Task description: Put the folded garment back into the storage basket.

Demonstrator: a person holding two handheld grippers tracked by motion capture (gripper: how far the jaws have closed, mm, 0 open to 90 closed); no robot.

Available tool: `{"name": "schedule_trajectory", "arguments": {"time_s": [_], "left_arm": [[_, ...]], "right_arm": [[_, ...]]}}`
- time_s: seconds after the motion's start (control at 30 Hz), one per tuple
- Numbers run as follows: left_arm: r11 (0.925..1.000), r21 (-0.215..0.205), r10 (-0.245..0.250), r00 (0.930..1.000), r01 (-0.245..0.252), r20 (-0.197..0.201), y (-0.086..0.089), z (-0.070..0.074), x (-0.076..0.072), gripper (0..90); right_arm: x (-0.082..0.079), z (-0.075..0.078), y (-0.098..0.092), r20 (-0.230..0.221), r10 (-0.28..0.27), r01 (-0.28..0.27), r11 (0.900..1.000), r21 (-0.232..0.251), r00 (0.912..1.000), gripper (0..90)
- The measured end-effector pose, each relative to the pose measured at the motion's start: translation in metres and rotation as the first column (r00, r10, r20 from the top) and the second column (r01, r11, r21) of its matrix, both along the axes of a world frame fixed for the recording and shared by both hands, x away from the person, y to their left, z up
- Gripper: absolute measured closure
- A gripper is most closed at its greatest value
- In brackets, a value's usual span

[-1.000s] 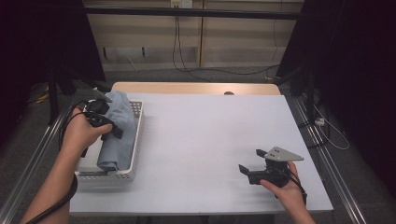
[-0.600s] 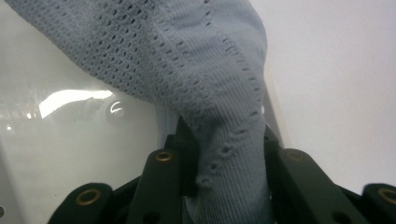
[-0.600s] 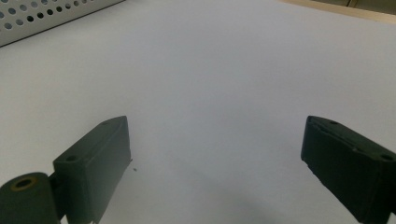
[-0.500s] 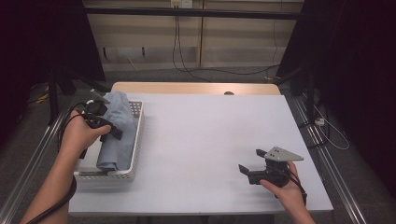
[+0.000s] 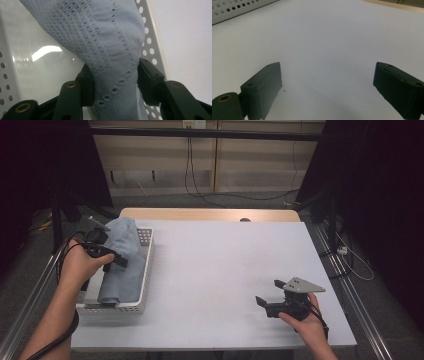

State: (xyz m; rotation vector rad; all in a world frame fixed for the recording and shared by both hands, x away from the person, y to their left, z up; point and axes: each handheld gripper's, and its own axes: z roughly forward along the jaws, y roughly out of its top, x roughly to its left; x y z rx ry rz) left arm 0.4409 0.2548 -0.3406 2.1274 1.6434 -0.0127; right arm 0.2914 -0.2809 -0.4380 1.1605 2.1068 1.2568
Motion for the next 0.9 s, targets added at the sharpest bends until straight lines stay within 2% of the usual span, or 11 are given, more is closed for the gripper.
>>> {"name": "schedule_trajectory", "arguments": {"time_s": [0.5, 0.9], "left_arm": [[0.9995, -0.012, 0.030, 0.9995, -0.029, 0.014, 0.010, -0.007, 0.001, 46.9], [0.9994, -0.017, 0.030, 0.9994, -0.030, 0.015, 0.013, -0.010, 0.001, 45.3]], "right_arm": [[0.000, 0.000, 0.000, 0.000, -0.001, 0.001, 1.000, -0.001, 1.0000, 7.5], [0.000, 0.000, 0.000, 0.001, -0.004, 0.004, 1.000, -0.001, 1.0000, 7.5]]}}
